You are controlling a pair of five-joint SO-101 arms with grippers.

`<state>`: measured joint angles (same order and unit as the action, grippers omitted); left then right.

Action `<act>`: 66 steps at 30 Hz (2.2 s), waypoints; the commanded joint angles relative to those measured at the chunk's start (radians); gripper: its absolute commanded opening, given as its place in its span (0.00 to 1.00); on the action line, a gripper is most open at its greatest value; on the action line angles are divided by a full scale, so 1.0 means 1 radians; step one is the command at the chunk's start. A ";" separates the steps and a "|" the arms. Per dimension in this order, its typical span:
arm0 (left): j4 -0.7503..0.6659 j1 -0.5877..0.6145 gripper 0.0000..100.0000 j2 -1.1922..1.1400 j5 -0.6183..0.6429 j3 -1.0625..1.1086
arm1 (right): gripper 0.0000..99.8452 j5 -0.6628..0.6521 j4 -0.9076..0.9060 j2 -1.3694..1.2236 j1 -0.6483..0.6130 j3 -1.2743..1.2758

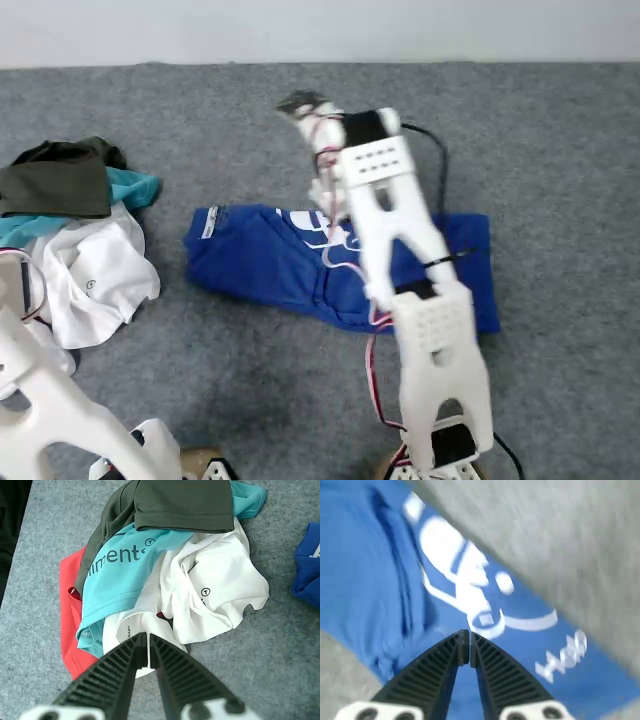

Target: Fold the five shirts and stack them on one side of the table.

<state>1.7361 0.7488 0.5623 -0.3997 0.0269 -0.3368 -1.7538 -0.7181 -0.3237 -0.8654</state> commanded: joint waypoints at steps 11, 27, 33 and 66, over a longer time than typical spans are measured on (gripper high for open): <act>-0.006 0.005 0.02 0.021 -0.017 -0.007 | 0.25 0.169 0.094 0.501 0.246 0.605; -0.005 0.002 0.02 0.021 -0.066 -0.005 | 0.25 0.169 0.688 0.496 0.397 1.109; -0.005 0.002 0.02 0.021 -0.066 -0.005 | 0.24 0.215 0.697 0.386 0.403 1.100; -0.008 0.000 0.02 0.021 -0.068 -0.005 | 0.01 -0.376 0.476 0.472 0.868 0.779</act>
<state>1.7361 0.7488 0.5623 -0.4549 0.0269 -0.6621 -1.2674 -0.3145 0.5048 -0.0199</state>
